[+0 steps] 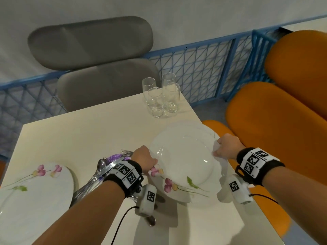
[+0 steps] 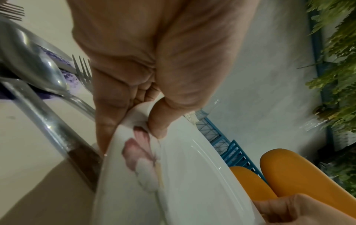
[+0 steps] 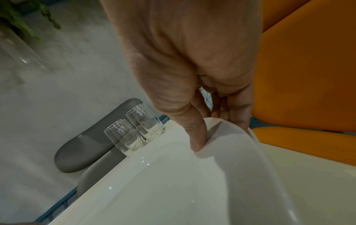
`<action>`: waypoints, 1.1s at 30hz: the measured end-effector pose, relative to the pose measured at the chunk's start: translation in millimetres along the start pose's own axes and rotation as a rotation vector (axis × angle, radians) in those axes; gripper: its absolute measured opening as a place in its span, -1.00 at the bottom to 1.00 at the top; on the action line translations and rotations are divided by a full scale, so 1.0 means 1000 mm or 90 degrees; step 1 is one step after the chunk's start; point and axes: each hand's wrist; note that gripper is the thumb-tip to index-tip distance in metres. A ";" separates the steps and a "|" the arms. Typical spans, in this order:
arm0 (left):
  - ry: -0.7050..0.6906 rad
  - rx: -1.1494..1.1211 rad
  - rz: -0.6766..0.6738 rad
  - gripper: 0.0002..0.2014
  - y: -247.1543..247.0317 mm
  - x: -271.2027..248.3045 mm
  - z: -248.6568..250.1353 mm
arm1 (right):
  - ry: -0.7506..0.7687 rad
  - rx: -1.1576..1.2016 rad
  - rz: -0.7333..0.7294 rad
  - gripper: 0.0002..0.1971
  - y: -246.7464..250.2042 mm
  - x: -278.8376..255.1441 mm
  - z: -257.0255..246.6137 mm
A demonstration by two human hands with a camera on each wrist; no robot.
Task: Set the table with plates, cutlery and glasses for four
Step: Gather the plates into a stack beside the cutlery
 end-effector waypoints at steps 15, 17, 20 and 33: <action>0.055 -0.013 0.029 -0.56 -0.012 0.025 0.002 | 0.012 -0.081 0.018 -0.68 0.023 0.034 -0.020; 0.051 0.003 0.030 -0.63 -0.011 0.025 0.002 | 0.019 -0.082 0.025 -0.74 0.022 0.037 -0.022; 0.046 0.018 0.034 -0.72 -0.010 0.023 0.004 | 0.031 -0.085 0.029 -0.80 0.021 0.039 -0.021; 0.074 0.019 0.021 -0.57 -0.014 0.011 0.017 | 0.079 -0.059 0.045 -0.88 0.016 0.030 -0.008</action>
Point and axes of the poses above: each hand's wrist, its own x-axis towards the middle knuckle, its own y-axis out of the back of the hand, z = x × y, and after that the axes turned 11 degrees about -z, right-handed
